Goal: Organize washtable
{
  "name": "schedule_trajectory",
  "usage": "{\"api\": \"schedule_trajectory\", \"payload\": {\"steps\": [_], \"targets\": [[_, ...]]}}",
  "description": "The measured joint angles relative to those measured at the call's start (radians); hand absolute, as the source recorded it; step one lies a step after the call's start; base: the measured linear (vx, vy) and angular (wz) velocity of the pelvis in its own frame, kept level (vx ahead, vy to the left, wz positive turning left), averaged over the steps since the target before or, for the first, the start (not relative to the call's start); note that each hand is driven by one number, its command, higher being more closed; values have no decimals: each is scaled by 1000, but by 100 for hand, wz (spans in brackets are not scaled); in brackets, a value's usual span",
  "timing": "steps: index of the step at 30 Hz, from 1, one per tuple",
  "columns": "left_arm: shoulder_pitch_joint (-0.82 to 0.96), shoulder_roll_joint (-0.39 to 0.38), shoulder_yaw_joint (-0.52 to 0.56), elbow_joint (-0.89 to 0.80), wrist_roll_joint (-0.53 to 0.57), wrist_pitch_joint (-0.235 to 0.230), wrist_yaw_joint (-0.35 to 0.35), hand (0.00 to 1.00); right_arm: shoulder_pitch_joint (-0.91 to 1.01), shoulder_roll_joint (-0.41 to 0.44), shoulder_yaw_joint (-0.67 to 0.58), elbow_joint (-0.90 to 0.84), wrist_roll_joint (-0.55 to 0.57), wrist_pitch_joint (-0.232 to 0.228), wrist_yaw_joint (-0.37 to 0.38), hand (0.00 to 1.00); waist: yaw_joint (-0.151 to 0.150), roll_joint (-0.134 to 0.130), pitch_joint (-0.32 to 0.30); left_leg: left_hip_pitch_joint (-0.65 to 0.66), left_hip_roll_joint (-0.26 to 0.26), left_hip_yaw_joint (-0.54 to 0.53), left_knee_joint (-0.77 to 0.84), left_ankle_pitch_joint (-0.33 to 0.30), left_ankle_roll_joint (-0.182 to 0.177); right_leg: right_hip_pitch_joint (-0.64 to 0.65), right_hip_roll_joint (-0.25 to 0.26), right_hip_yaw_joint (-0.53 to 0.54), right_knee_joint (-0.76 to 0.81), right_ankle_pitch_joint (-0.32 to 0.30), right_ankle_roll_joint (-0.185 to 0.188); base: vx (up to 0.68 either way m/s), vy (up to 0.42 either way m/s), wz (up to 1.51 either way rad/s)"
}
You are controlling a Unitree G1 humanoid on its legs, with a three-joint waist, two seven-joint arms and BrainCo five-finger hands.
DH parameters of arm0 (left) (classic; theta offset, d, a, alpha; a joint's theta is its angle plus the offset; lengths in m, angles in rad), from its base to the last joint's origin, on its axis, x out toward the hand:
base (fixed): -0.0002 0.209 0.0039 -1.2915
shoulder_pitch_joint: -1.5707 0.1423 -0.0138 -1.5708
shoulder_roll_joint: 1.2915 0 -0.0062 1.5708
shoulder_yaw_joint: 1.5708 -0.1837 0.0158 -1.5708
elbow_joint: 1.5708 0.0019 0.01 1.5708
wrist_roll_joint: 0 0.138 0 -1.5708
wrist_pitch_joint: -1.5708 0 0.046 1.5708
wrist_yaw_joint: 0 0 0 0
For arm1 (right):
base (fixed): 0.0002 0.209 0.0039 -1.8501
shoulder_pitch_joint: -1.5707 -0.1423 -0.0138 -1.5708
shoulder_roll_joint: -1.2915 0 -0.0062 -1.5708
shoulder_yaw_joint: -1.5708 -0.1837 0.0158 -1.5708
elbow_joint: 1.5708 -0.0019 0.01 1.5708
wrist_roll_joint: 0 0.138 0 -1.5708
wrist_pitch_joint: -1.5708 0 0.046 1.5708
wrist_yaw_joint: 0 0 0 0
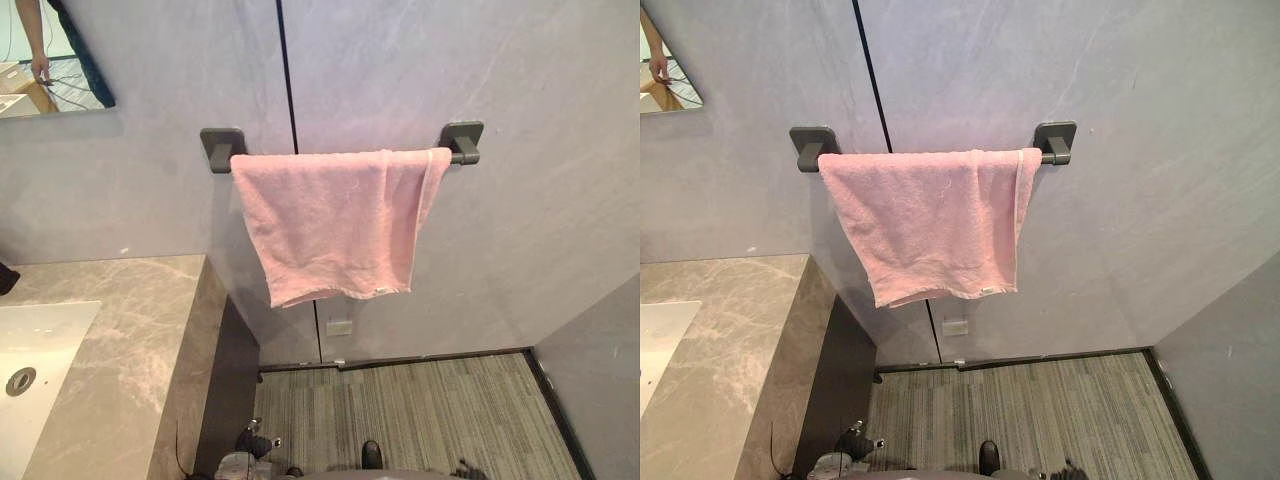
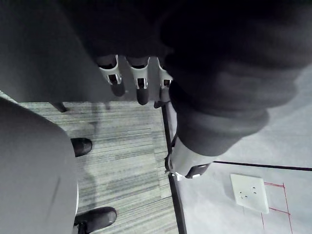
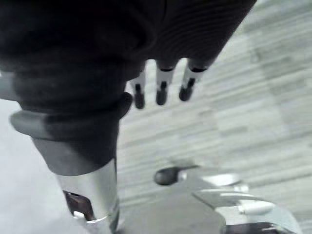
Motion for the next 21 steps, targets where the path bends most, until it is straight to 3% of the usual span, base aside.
{"api": "schedule_trajectory", "payload": {"steps": [21], "targets": [[-6,-15,74,24,1,26,-2,0,-4,-2,15,26,4,-3,-3,0,-1,7,-7,34,12,-5,-7,-15,-8,35,9,-18,0,-32,2,19,11,2]]}}
